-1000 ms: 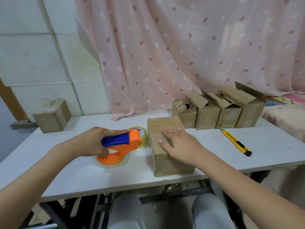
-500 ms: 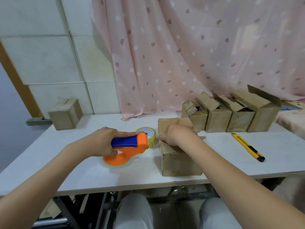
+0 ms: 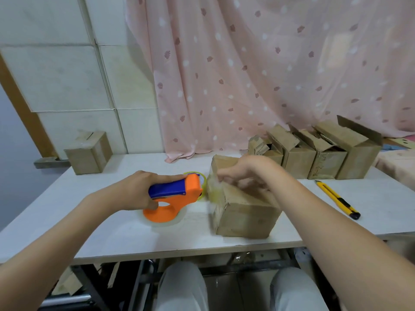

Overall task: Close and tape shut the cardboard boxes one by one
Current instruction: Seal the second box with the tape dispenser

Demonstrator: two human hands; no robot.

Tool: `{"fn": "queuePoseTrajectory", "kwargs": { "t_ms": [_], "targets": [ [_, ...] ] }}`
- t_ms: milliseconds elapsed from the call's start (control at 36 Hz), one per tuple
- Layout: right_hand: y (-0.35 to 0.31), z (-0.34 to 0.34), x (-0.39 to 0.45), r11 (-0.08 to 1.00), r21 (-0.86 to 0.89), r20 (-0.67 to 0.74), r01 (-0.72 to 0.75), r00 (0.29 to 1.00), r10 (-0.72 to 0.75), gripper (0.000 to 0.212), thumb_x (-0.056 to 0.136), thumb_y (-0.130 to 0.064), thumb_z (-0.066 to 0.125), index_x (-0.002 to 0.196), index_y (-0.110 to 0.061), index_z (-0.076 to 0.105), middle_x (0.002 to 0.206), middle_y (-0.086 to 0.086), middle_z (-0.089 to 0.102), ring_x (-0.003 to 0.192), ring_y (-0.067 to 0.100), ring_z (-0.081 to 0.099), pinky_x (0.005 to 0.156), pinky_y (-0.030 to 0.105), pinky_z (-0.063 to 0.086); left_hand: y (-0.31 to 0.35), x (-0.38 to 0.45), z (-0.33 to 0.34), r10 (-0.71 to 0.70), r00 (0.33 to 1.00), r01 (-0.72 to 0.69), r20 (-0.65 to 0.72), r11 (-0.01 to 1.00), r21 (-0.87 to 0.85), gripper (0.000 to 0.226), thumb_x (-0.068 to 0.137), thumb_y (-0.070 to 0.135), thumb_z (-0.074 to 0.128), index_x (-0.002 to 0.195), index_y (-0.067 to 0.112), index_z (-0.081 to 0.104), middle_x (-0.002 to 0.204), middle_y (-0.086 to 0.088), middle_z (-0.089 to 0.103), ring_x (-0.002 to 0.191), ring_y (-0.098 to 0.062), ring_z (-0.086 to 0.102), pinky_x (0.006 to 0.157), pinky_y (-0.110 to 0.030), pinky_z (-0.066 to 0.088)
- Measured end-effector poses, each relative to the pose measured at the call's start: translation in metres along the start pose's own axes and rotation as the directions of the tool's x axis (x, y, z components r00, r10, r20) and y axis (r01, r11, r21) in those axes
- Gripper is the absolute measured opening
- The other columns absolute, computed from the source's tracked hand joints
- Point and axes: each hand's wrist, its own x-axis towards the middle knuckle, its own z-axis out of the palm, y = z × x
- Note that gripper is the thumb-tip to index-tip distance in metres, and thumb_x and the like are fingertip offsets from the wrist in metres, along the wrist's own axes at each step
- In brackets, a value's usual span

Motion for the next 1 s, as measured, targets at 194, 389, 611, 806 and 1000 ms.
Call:
{"fn": "queuePoseTrajectory", "kwargs": {
  "t_ms": [194,389,611,806,1000],
  "targets": [
    [0.036,-0.015,-0.010,0.959,0.281,0.025,0.031,0.999,-0.040,0.059,0.082,-0.060,0.063,0.120,-0.015,0.058,0.129,0.014,0.051,0.090,0.046,0.066,0.076,0.055,0.057,0.006,0.001,-0.003,0.031,0.997,-0.036,-0.075,0.998,-0.055,0.098,0.077,0.019,0.070,0.130,0.081,0.014,0.090,0.012,0.060,0.078,-0.011,0.054,0.066,-0.026,0.046],
    [0.077,-0.013,0.007,0.783,0.621,0.088,0.018,0.992,-0.093,0.085,0.063,-0.062,0.072,0.135,-0.021,0.050,0.125,0.023,0.053,0.102,0.048,0.061,0.089,0.070,0.045,0.010,0.000,0.003,0.014,0.998,-0.015,-0.057,1.000,-0.010,0.094,0.080,0.024,0.068,0.134,0.077,0.013,0.084,0.011,0.054,0.077,-0.009,0.051,0.069,-0.026,0.044],
    [0.105,0.016,0.013,0.489,0.864,-0.079,0.123,0.991,-0.109,0.061,0.075,-0.056,0.066,0.123,-0.018,0.064,0.106,0.017,0.065,0.081,0.033,0.062,0.078,0.045,0.053,0.030,0.020,0.010,0.048,0.997,-0.051,-0.053,0.997,-0.066,0.098,0.079,0.018,0.066,0.131,0.079,0.009,0.087,0.011,0.053,0.077,-0.009,0.050,0.064,-0.021,0.039],
    [0.112,0.045,0.009,0.238,0.960,-0.130,0.150,0.987,-0.095,0.043,0.094,-0.051,0.051,0.113,-0.015,0.066,0.087,0.009,0.073,0.084,0.026,0.066,0.073,0.033,0.050,0.050,0.038,0.012,0.077,0.996,-0.079,-0.046,0.996,-0.048,0.097,0.082,0.018,0.068,0.135,0.074,0.009,0.088,0.025,0.047,0.078,-0.004,0.049,0.062,-0.016,0.035],
    [0.108,0.033,-0.002,0.619,0.724,-0.314,0.305,0.944,-0.098,0.028,0.098,-0.039,0.043,0.092,-0.016,0.057,0.084,0.006,0.055,0.080,0.022,0.050,0.075,0.035,0.036,0.051,0.042,0.014,0.067,0.997,-0.069,-0.033,0.997,-0.043,0.097,0.082,0.019,0.067,0.137,0.074,0.010,0.093,0.020,0.051,0.081,-0.004,0.048,0.063,-0.017,0.034]
  ]
}}
